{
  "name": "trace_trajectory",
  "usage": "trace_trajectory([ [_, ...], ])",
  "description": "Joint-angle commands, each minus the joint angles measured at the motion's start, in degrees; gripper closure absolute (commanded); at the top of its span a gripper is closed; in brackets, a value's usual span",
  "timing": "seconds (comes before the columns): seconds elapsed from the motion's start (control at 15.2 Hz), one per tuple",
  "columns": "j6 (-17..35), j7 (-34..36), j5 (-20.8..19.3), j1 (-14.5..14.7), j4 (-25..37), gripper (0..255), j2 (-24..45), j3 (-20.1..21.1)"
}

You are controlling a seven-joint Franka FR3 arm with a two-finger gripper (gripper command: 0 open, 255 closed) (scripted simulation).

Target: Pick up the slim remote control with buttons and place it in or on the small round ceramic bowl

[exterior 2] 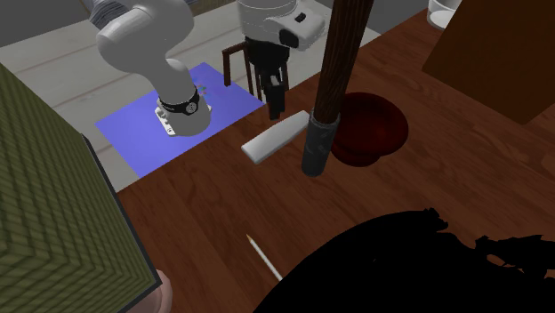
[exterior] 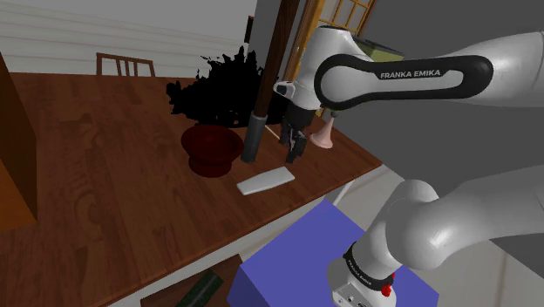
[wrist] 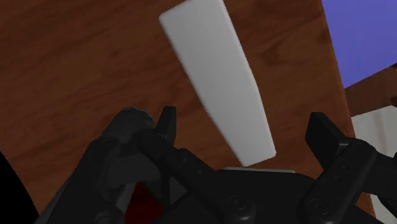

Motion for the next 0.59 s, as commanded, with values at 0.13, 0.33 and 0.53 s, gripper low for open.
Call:
trace_trajectory([
  [0.13, 9.28, -13.62, -1.77, 4.14, -3.69, 0, 5.23, -2.01],
  [0.33, 15.10, -21.62, -2.69, 6.64, -5.70, 0, 8.88, -3.06],
  [0.53, 18.01, -21.65, -2.73, 6.64, -6.89, 0, 10.60, -3.20],
])
